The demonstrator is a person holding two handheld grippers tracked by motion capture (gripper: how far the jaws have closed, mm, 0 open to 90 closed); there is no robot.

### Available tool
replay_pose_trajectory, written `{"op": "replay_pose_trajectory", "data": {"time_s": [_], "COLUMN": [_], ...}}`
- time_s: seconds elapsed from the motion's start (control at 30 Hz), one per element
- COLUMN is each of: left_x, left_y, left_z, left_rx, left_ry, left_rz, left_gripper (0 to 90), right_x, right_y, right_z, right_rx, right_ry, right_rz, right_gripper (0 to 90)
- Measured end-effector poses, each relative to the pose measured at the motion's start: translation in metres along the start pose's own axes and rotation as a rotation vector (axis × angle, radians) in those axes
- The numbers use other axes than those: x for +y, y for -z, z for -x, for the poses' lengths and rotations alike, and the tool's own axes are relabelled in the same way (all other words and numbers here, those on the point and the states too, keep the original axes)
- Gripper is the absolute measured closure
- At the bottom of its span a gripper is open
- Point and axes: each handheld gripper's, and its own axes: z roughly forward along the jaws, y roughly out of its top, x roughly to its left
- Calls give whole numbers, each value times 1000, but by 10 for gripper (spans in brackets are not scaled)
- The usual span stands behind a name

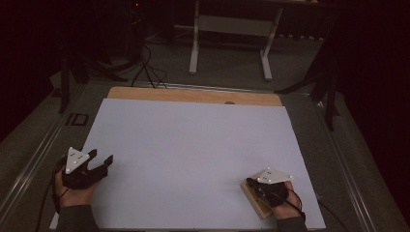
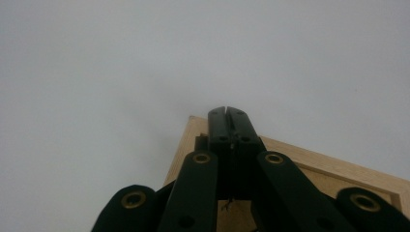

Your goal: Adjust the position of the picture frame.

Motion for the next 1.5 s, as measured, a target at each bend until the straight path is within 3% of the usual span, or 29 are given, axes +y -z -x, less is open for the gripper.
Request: {"op": "replay_pose_trajectory", "data": {"time_s": [0.53, 0.93, 1.5], "left_x": [0, 0, 0], "left_y": [0, 1, 1], "left_z": [0, -1, -1], "left_rx": [4, 5, 6], "left_ry": [2, 3, 5], "left_rz": [8, 10, 12], "left_gripper": [388, 388, 388], "right_x": [12, 28, 32], "right_y": [-11, -30, -38], "right_z": [7, 26, 65], "right_rx": [-29, -105, -244], "right_ry": [24, 19, -119], "right_rz": [-20, -59, -98], "right_gripper": [897, 898, 899]}}
